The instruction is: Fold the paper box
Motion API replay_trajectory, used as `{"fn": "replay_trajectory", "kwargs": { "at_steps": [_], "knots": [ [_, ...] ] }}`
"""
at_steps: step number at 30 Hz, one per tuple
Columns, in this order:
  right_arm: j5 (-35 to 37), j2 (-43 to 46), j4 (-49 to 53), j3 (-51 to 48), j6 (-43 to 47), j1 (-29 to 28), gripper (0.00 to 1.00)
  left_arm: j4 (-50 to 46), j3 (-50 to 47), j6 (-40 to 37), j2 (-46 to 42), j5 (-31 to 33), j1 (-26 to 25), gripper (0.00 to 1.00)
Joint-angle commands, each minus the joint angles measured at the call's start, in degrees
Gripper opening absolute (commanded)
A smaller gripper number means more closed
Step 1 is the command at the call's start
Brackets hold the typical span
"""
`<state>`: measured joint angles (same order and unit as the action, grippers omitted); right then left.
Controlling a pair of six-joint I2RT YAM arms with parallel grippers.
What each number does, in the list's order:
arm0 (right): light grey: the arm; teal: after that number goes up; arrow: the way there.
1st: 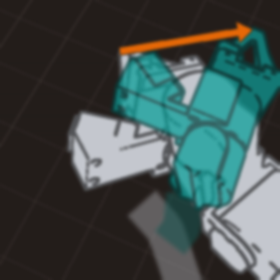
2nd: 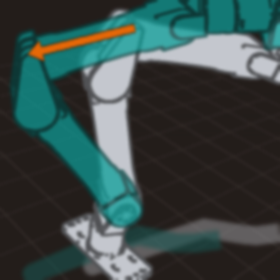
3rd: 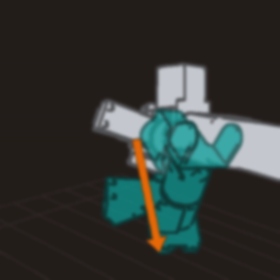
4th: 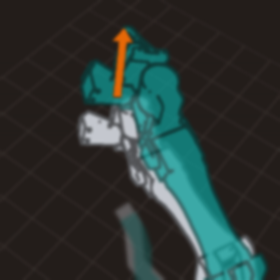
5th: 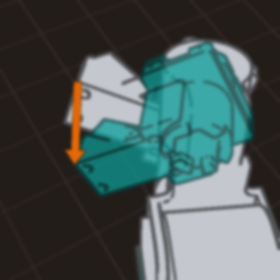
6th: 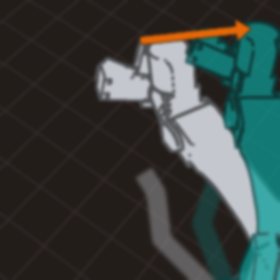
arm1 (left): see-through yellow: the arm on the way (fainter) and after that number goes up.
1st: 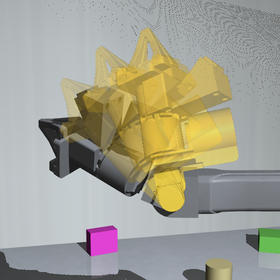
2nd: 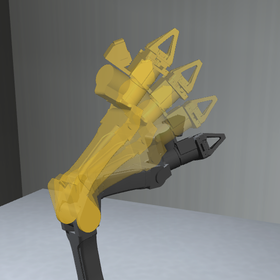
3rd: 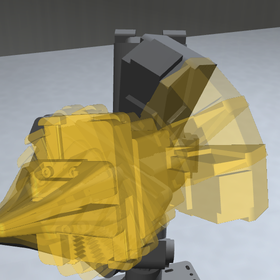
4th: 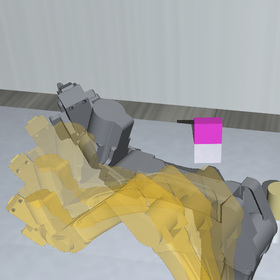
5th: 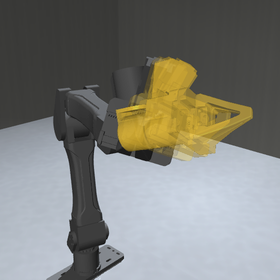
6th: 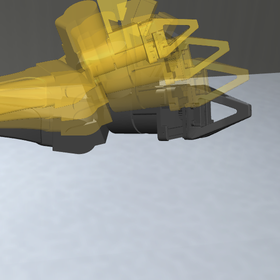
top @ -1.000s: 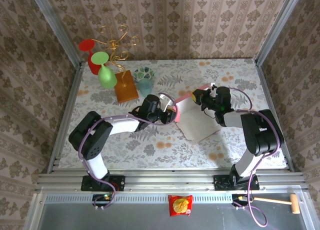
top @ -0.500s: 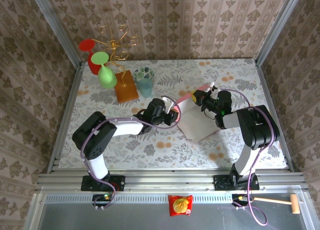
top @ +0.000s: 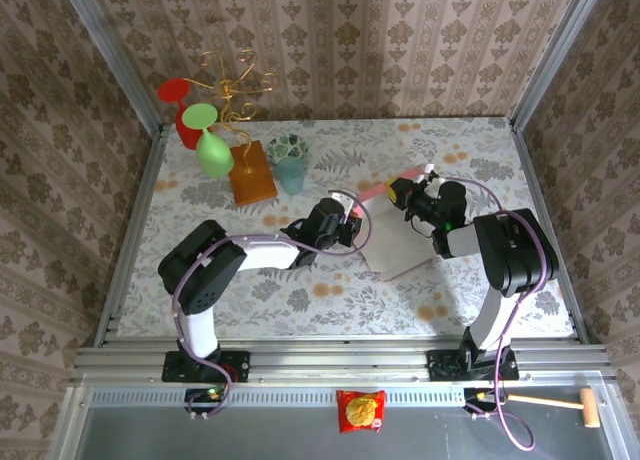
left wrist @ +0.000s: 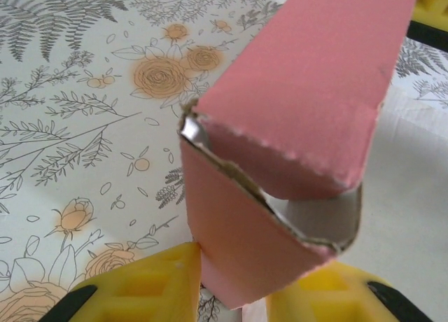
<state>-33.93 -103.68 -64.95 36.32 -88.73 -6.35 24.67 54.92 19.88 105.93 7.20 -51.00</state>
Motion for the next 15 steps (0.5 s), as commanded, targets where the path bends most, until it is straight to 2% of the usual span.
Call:
{"fn": "replay_trajectory", "kwargs": {
  "at_steps": [1, 9, 15],
  "knots": [
    [-2.65, -2.09, 1.37, -0.04, -0.62, -0.51, 0.00, -3.36, 1.82, 2.92, 2.50, 6.30, 0.47, 0.28],
    [-2.21, -2.57, 2.01, 1.03, -1.33, -0.68, 0.00, -6.72, 5.87, 5.88, 5.56, 10.64, 0.07, 0.29],
    [-1.79, -2.97, 2.20, 1.65, -1.71, -0.94, 0.00, -10.23, 8.98, 7.81, 7.72, 13.76, 0.10, 0.20]
  ]
}}
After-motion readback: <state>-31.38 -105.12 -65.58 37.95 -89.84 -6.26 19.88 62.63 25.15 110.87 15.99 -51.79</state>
